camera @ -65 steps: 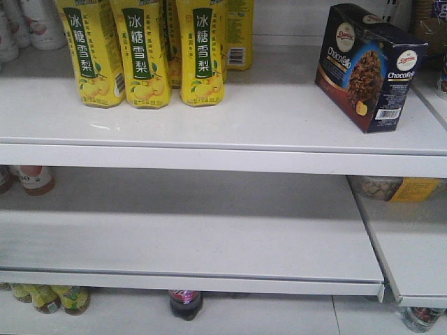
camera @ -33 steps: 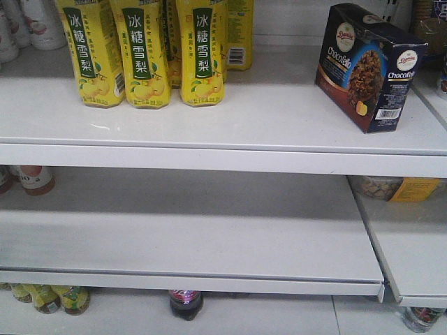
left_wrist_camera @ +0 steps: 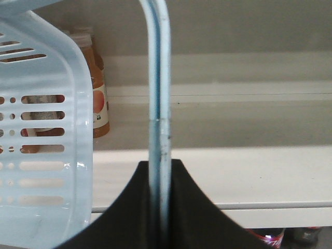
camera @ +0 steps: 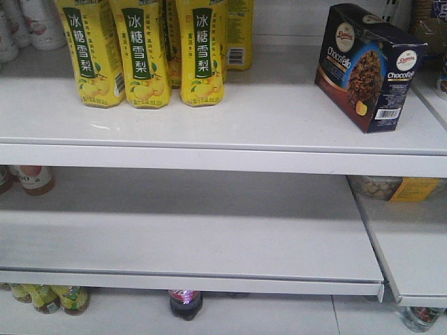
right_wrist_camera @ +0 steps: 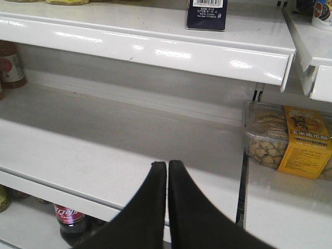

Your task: Left arm holds basket, right arm returns cookies

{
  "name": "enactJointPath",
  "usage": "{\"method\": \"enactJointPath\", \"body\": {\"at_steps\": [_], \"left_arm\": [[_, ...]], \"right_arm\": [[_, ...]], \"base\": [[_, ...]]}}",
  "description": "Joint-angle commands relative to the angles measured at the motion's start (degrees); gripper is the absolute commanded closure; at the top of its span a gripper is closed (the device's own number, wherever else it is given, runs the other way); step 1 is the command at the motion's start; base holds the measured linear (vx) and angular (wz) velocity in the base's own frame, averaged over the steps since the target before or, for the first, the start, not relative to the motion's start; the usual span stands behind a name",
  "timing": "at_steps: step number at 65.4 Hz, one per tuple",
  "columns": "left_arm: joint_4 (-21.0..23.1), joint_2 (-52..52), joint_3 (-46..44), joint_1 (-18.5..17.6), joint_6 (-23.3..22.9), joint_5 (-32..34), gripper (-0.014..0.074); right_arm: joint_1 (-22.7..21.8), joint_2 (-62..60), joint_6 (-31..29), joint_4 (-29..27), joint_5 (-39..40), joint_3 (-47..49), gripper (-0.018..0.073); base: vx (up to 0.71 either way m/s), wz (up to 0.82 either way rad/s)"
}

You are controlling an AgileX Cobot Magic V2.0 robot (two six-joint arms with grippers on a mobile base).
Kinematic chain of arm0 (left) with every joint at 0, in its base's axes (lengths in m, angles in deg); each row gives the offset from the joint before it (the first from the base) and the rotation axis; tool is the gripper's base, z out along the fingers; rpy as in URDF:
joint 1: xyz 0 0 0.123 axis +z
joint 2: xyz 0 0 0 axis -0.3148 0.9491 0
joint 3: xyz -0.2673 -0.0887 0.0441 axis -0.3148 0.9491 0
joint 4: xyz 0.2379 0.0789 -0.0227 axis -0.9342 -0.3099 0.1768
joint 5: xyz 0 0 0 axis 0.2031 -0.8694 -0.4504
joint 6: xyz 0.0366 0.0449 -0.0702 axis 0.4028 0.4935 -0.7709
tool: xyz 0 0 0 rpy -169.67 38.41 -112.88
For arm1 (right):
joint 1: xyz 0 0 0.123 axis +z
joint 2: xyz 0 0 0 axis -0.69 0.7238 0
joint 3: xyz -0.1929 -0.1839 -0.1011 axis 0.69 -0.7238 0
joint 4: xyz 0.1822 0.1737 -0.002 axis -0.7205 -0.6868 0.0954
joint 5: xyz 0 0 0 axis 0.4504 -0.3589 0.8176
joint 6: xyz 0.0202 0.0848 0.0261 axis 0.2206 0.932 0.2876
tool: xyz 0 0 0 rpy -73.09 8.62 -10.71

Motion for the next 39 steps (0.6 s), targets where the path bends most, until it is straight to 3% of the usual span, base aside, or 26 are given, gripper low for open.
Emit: {"method": "enactJointPath", "body": {"at_steps": [1, 13, 39], "left_arm": [[-0.9, -1.1, -1.5, 0.0, 1.0, 6.0, 0.0603], [-0.9, -1.1, -1.5, 0.0, 1.0, 6.0, 0.0603], [-0.9, -1.1, -1.5, 0.0, 1.0, 6.0, 0.0603]], "right_arm": [[-2.8, 0.3, -0.7, 0.3, 4.1, 1.4, 0.0567], [-10.8, -1.2, 3.5, 2.4, 7.8, -1.9, 0.0567], [-11.2, -4.2, 14.1, 14.5, 25.9, -16.9, 0.0567]], "base": [[0.0, 0.0], [0.0, 0.0], [0.0, 0.0]]}}
